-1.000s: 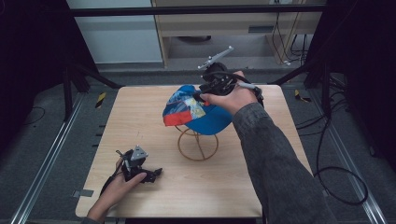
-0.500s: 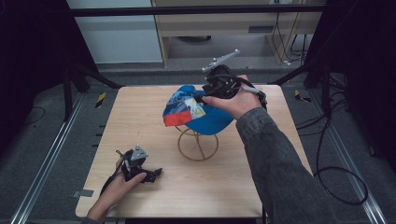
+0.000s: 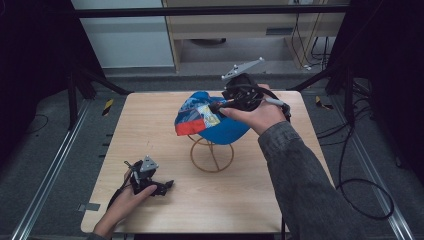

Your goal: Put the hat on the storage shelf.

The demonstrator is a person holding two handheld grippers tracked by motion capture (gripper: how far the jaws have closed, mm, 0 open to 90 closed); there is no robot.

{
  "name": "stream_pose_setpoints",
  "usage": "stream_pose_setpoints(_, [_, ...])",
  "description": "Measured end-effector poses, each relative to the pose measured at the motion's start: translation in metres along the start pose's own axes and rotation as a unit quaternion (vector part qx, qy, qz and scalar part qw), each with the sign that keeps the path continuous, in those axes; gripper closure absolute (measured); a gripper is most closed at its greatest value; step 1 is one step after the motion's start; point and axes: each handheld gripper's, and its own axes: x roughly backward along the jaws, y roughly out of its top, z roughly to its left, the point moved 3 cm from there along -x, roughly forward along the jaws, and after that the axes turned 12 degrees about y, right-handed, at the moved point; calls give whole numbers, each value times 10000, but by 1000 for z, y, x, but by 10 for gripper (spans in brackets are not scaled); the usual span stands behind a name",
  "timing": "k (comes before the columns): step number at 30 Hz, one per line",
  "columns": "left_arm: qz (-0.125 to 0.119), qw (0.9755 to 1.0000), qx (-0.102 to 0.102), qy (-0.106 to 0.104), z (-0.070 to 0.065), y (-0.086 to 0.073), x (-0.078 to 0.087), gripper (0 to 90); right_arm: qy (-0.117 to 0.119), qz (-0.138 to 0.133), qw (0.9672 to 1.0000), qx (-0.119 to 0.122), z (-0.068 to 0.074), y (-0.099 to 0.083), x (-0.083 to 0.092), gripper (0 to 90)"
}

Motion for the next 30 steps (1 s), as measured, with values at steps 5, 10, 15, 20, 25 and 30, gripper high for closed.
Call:
stream_pose_setpoints(5, [-2, 10000, -6, 4, 0, 0, 0, 0, -41, -66, 10000, -2, 4, -2, 5, 315])
stream_pose_setpoints(10, [-2, 10000, -5, 4, 0, 0, 0, 0, -81, -81, 9999, -38, 7, -5, 10, 273])
stream_pose_setpoints(15, [0, 10000, -6, 0, 0, 0, 0, 0, -124, -78, 9999, -69, 7, -8, 13, 237])
stream_pose_setpoints(20, [2, 10000, 5, -7, 0, 0, 0, 0, -168, -74, 9998, -96, 6, -13, 14, 206])
stream_pose_setpoints(25, [2, 10000, 1, -6, 0, 0, 0, 0, -278, -210, 9993, -137, 4, -20, 20, 151])
stream_pose_setpoints(30, [2, 10000, 3, -1, 0, 0, 0, 0, -353, -281, 9989, -138, 4, -29, 28, 109])
